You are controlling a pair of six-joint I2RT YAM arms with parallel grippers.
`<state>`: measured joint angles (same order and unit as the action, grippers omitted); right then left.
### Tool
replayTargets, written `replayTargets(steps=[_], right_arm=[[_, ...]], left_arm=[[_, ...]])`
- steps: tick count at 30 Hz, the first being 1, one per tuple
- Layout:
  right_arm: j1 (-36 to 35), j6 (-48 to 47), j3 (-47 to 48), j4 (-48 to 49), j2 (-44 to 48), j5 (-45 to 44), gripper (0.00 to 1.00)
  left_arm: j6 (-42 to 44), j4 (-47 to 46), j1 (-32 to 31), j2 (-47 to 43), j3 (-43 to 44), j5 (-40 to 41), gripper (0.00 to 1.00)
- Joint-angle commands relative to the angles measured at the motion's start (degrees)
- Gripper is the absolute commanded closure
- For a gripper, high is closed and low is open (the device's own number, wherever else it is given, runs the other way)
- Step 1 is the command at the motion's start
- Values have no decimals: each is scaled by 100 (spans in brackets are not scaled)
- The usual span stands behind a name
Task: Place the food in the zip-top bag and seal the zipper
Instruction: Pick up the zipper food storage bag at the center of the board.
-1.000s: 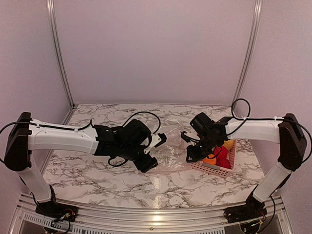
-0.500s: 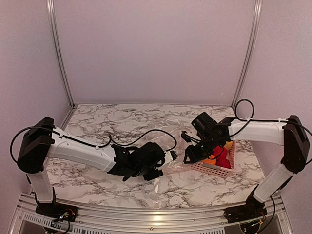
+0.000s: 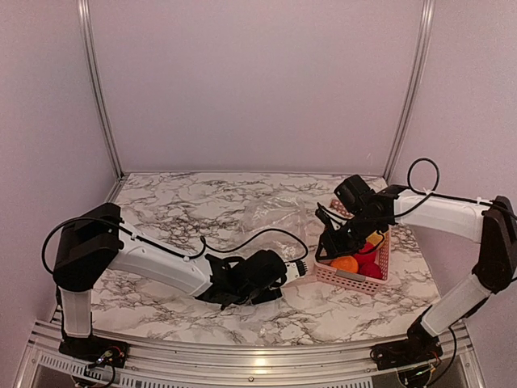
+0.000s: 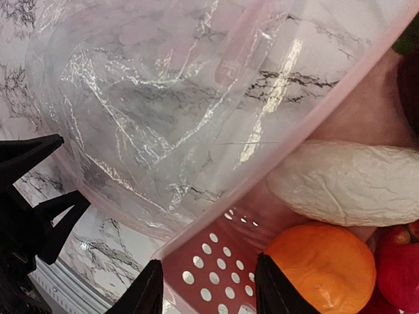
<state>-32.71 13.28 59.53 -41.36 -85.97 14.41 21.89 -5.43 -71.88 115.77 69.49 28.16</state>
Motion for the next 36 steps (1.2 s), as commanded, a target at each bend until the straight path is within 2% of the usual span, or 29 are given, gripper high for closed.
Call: replayTargets(steps=[1,5,9,11,16,20,21,23,28,34,36], right_arm=[[98,-26,228,-262,133,107,55],[122,-57,345,-349,92,77,54],[131,-17,419,-358,88,78,54],[126,12,419,-354,85,94,54],[132,39,498,-353,43,136,54],[140,0,622,-303,-91,132,54],[142,-5,641,-260,-132,132,54],[147,12,679,-169,-212,139,54],[162,61,868,8,-342,100,54],[177,149,1303,13,-524,-189,53],[184,194,1354,33,-643,-385,48]], left_arm=[[103,-514,-68,317,197,494,39],[141,-610,-85,466,227,538,43],[340,-835,-107,541,170,836,45],[478,-1041,-102,580,89,1068,48],[690,-1546,-100,589,-155,1768,67],[877,-1887,-89,355,-293,2357,91],[874,-1857,-76,252,-322,2369,94],[748,-1650,-35,68,-333,2360,99],[314,-940,52,-391,-259,2480,100],[-825,712,279,-1185,78,2469,100],[-1319,1339,408,-1487,122,2365,100]])
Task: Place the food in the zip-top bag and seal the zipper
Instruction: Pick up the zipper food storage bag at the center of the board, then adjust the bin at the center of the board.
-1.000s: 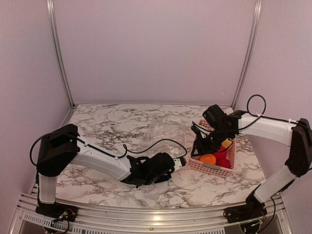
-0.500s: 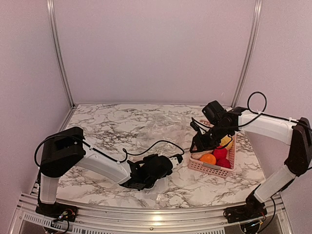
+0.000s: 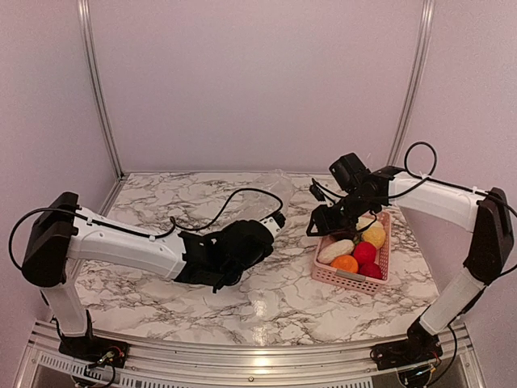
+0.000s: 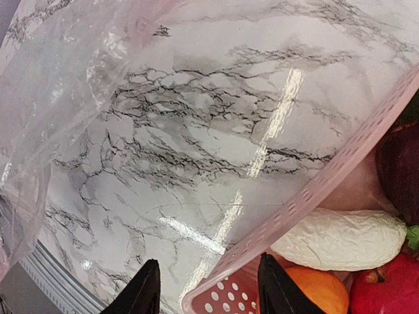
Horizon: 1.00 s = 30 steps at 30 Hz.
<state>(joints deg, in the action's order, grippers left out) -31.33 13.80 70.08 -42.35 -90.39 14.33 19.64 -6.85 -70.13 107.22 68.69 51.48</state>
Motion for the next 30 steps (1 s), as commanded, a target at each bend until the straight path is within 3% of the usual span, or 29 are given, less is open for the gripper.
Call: replayTargets(steps=[1,10,15,20,25,30], right_arm=[[60,178,320,137,-272,-501,46],[408,638,626,59,-958,-1040,40],[365,434,525,594,-1188,-367,45],[-10,260,782,851,-1394,-79,53],[-630,-230,1205,798,-1602,311,58],[-758,-192,1861,-4,-1293,-223,49]], left_arm=[[-1324,1813,316,-800,244,-23,100],[-2719,4326,861,-2263,862,-373,100],[-2917,5157,948,-2787,1274,-684,100],[-3083,5427,948,-2847,1610,-1570,100],[-3339,5384,948,-2625,1772,-1879,100],[-3720,5330,957,-2365,2034,-1765,100]])
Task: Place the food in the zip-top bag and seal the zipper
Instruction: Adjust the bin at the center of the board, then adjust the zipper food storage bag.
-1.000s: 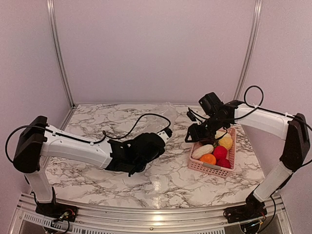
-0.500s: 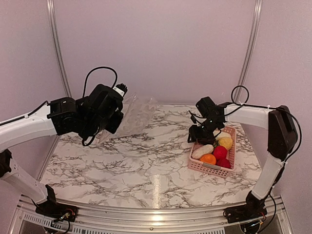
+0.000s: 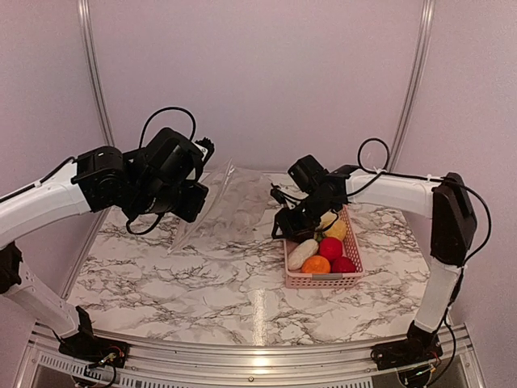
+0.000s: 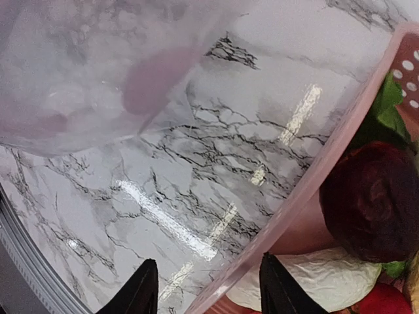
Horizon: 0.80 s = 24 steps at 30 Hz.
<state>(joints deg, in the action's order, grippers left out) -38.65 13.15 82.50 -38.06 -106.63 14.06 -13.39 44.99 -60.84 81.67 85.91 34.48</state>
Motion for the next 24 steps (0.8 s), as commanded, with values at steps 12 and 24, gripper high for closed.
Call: replayTargets(steps=[12,24], right_arm=[[-221,839,2426,-130,1061,810,32],[-395,867,2998,129,663,974,27]], left_arm=[[-1768,-17,55,966,1490,790,100],[-1437,-990,50,1105,1542,266,100]])
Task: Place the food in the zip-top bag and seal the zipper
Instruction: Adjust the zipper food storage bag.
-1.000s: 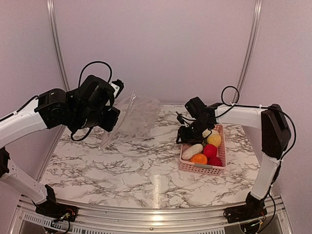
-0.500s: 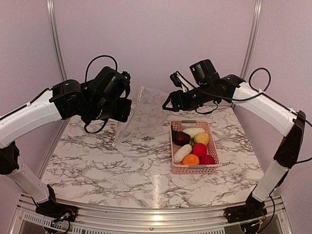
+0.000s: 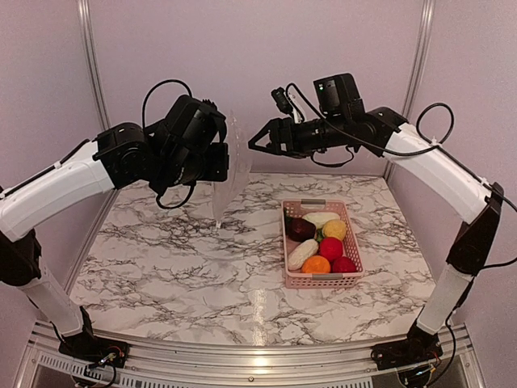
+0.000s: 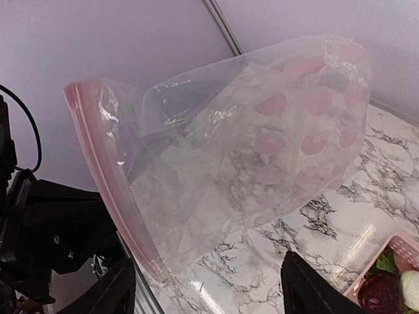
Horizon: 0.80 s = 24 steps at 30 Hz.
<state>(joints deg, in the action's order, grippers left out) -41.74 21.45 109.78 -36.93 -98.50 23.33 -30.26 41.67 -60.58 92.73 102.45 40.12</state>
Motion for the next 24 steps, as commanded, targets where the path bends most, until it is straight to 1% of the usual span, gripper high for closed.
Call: replayTargets(steps=[1,10,15,17,18,21,23,24], right_arm=[[-90,31,323,12,-185,41,26],[-122,-58,658,28,-411,-9,24],[-152,-108,1014,-256,-634,-389,24],[-218,-162,1256,-463,-757,-703,24],[-244,-170,1376,-572,-822,-866,26],[-260,-70,1544,-823,-935,-1228,36],[-262,-2,1548,-880,-988,-1247,46],[-261,25,1550,-890,-1014,-1221,55]], left_arm=[[272,-774,20,-22,-173,-310,100],[389,-1170,20,97,-234,-465,100],[381,-1226,20,150,-167,-531,100],[381,-1236,20,153,-156,-522,100],[388,-1240,20,155,-156,-529,100],[383,-1234,20,151,-154,-471,100],[337,-1196,20,148,-156,-377,100],[290,-1153,20,149,-156,-251,100]])
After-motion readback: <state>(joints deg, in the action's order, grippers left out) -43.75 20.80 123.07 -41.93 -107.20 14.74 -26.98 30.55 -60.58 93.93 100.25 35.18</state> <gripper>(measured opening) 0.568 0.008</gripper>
